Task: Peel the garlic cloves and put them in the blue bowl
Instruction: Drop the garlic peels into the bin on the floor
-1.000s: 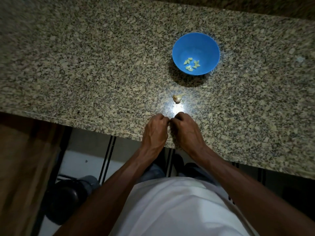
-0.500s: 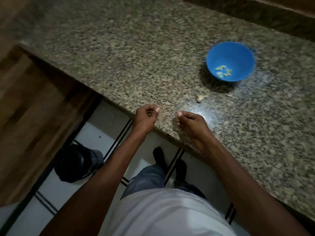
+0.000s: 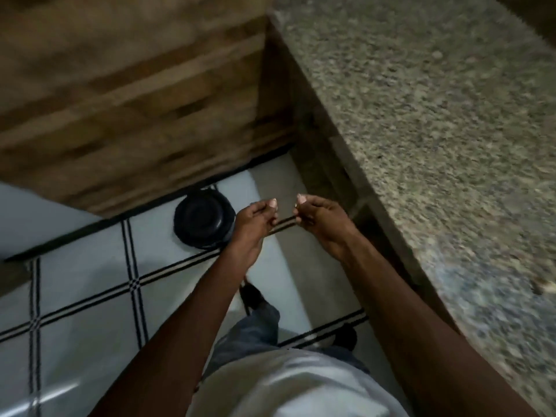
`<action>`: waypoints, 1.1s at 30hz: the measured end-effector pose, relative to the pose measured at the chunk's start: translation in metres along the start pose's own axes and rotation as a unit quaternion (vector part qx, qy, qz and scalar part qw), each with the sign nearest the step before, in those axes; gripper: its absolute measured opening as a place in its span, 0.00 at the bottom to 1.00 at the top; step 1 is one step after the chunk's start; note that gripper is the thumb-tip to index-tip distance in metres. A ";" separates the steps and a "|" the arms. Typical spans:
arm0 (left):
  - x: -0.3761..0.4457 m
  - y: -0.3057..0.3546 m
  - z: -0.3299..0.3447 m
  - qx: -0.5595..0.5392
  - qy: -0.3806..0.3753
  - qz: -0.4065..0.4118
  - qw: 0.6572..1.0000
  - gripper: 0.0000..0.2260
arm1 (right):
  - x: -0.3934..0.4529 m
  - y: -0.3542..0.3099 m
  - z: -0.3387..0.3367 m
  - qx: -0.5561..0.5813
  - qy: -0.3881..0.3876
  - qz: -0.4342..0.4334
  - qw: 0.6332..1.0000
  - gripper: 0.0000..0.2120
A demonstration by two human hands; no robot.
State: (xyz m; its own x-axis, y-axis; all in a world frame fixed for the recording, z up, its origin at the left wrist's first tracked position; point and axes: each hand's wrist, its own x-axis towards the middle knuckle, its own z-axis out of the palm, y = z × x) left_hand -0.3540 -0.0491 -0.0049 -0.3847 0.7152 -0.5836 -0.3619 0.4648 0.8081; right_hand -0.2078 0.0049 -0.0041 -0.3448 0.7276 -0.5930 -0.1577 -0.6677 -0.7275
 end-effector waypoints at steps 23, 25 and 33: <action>0.131 0.015 -0.325 -0.134 0.261 -0.106 0.950 0.06 | 0.201 0.139 0.310 -0.231 -0.052 0.104 0.966 0.13; 0.145 0.011 -0.332 -0.122 0.267 -0.121 0.948 0.07 | 0.215 0.150 0.320 -0.242 -0.053 0.108 0.963 0.13; 0.225 -0.050 -0.353 -0.124 0.241 -0.186 0.945 0.01 | 0.279 0.211 0.314 -0.243 -0.037 0.144 0.959 0.10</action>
State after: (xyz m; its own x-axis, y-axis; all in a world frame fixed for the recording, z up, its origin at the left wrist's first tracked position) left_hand -0.7224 -0.0953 -0.2048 -0.5124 0.1788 -0.8399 -0.7122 0.4580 0.5320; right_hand -0.6275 0.0178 -0.2149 -0.3769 0.4988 -0.7805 0.3974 -0.6740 -0.6227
